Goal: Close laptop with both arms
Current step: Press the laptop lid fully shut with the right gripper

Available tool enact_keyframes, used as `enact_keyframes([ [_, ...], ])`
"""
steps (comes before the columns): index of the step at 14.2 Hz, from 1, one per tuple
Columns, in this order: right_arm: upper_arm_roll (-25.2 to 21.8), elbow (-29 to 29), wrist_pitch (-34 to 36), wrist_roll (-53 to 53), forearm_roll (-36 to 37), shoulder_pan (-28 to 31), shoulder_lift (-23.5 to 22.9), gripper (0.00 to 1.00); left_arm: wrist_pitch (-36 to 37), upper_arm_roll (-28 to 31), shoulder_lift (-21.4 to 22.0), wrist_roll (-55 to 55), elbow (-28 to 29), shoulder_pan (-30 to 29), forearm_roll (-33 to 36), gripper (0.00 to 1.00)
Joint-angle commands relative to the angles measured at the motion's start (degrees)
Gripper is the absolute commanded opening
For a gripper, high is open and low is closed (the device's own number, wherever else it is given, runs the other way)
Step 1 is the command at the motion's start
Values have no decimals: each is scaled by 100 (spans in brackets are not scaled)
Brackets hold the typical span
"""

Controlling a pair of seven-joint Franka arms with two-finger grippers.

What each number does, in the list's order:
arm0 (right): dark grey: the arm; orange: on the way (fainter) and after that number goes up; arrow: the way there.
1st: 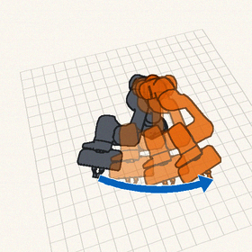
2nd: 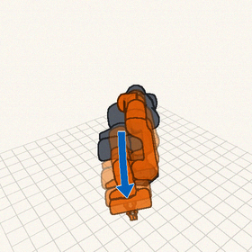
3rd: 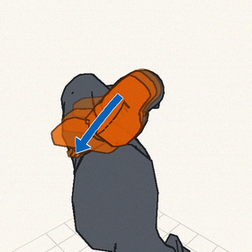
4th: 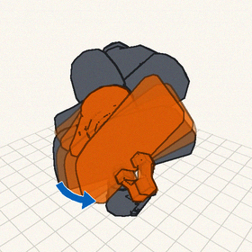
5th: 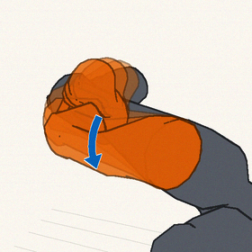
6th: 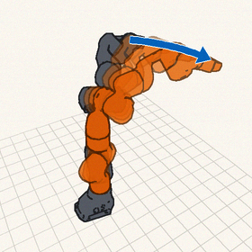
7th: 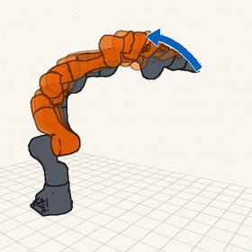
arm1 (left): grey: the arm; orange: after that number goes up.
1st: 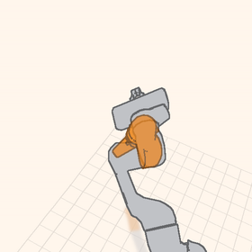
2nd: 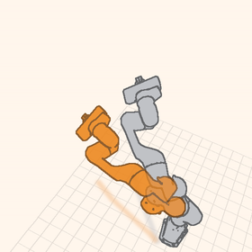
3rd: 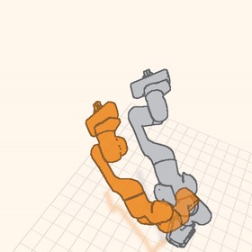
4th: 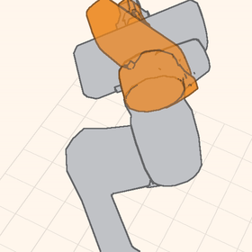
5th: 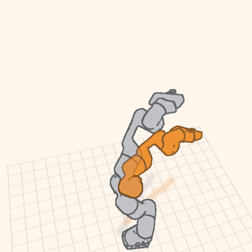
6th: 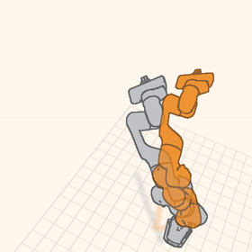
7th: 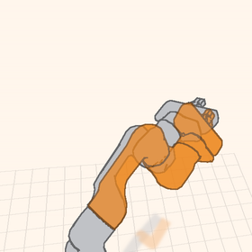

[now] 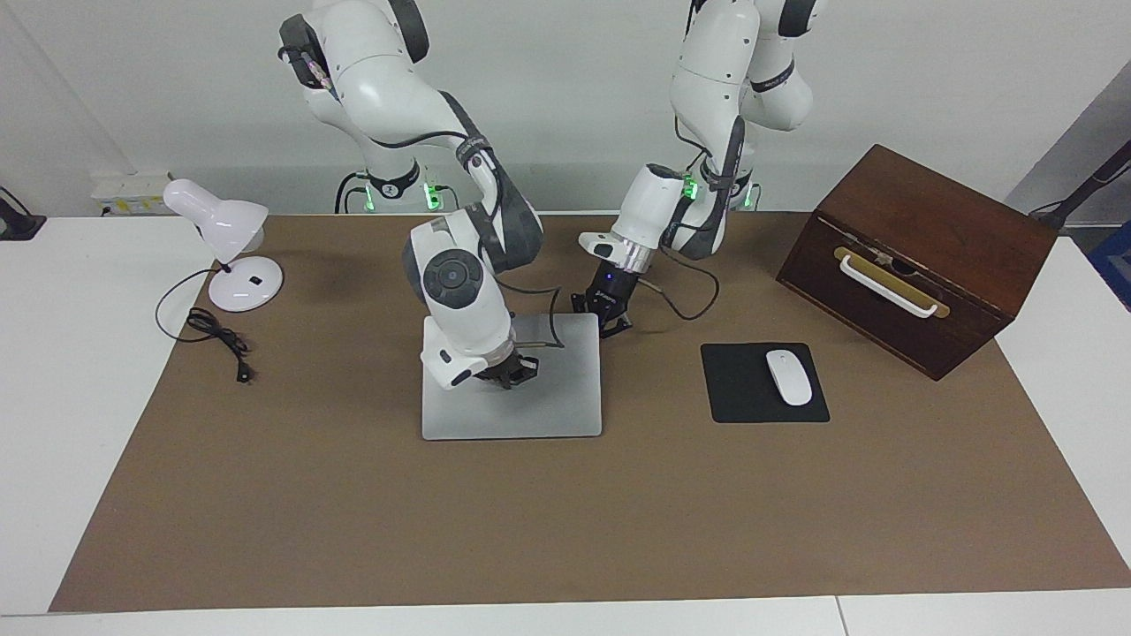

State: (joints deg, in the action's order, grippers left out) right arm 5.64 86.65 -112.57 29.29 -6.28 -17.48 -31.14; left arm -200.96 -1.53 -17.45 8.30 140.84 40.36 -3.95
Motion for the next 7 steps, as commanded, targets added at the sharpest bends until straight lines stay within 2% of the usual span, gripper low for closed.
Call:
enact_keyframes([
  [1,34,362,-116,-99,-198,43,231,0,31,30,-259,496,339,-55,-44,0],
  [7,34,476,-133,-90,-207,26,257,0,31,29,-268,497,444,-90,-44,0],
])
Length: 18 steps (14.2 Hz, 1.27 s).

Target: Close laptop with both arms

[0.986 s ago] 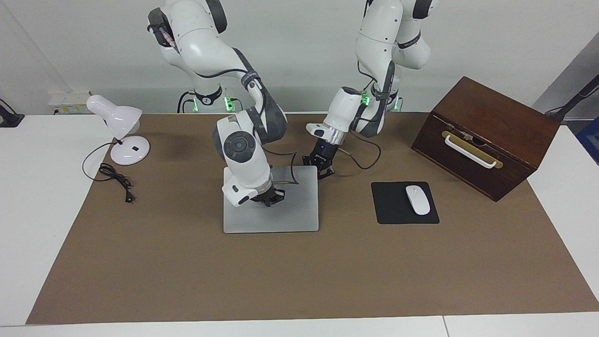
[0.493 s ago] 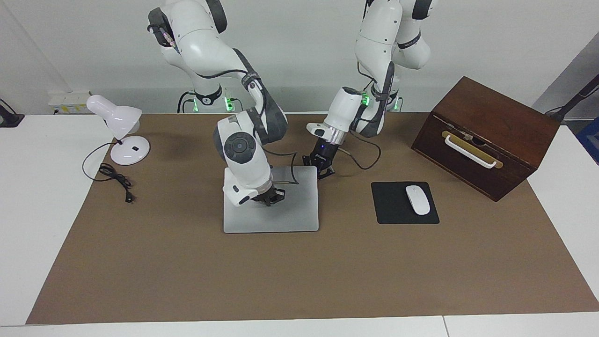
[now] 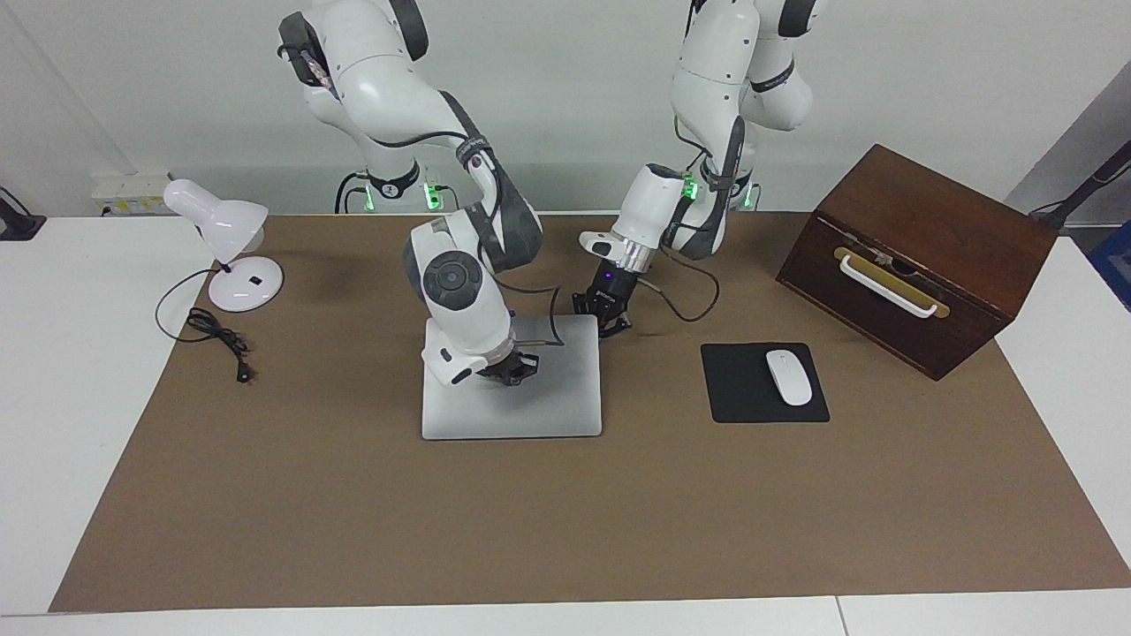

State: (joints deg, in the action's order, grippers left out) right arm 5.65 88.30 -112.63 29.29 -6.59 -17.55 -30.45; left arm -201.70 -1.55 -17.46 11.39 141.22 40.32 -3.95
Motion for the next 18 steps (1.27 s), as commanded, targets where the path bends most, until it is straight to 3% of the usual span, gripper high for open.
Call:
enact_keyframes([
  [1,33,328,-145,-90,-176,41,189,0,105,32,-266,188,423,-86,-44,0],
  [12,24,250,-154,-38,-167,76,224,0,105,32,-258,197,626,-86,-36,0],
  [15,-11,197,-250,-20,-141,120,504,0,105,32,-258,206,634,-86,-36,0],
  [17,-37,197,-722,-125,-62,382,741,0,105,32,-258,214,634,-86,-36,0],
  [18,-29,162,-951,-160,-61,592,821,9,105,32,-258,232,634,-86,-36,0],
])
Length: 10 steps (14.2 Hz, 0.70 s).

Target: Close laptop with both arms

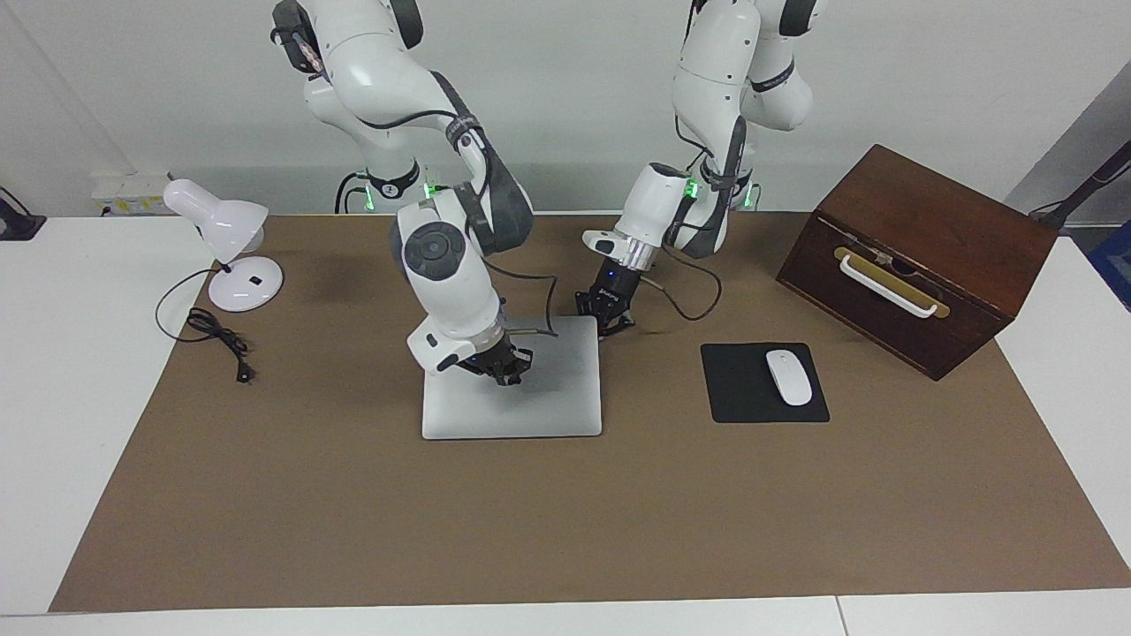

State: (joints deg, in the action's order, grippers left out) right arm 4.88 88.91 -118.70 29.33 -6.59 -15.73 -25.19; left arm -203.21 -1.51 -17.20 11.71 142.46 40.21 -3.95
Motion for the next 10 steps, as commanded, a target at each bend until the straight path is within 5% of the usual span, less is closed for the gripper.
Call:
enact_keyframes([
  [1,48,-22,-434,-356,-61,587,331,24,256,28,-284,200,510,-75,-44,0],
  [3,39,-268,-470,-883,-62,860,331,47,256,19,-293,200,502,-75,-44,0],
  [10,13,-401,1109,-2079,499,1784,1103,62,273,2,-188,-345,335,-57,-44,0],
])
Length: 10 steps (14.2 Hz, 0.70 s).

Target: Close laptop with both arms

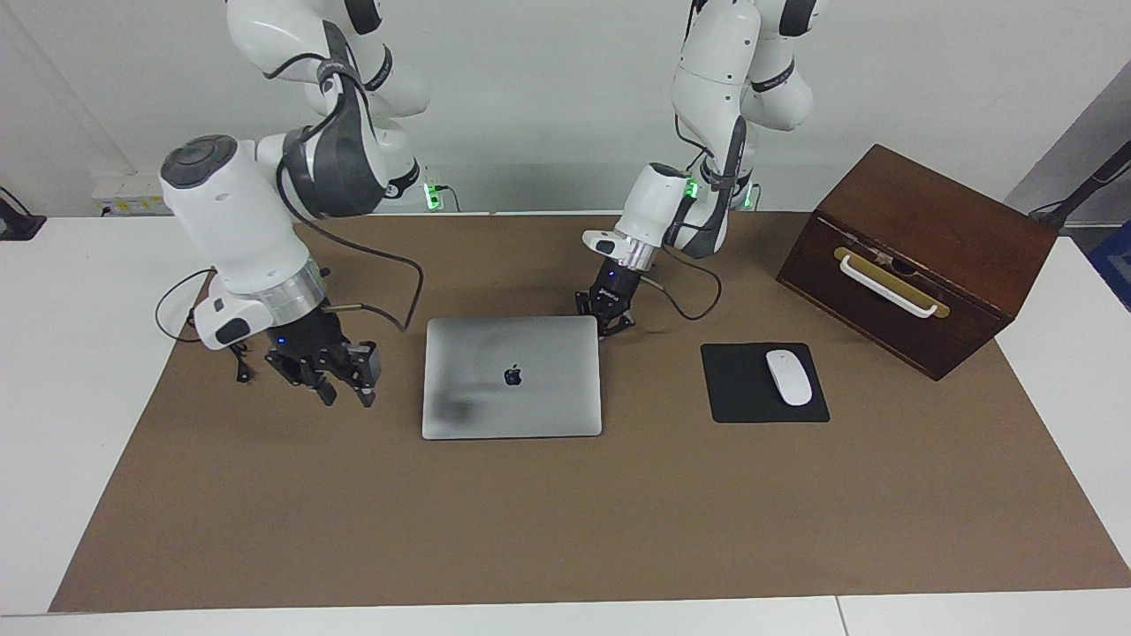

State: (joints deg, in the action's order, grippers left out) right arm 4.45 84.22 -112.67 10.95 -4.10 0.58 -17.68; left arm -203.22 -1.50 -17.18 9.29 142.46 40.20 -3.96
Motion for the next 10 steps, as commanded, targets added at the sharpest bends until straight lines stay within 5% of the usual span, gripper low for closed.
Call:
enact_keyframes([
  [1,56,68,736,-321,417,188,484,62,292,0,-119,-103,344,-64,-44,0],
  [6,-84,60,1721,-374,718,189,1072,66,809,0,337,-200,352,-170,-44,0],
  [10,-146,217,2293,-357,709,206,1687,68,2187,0,1250,-174,344,-354,-44,0],
])
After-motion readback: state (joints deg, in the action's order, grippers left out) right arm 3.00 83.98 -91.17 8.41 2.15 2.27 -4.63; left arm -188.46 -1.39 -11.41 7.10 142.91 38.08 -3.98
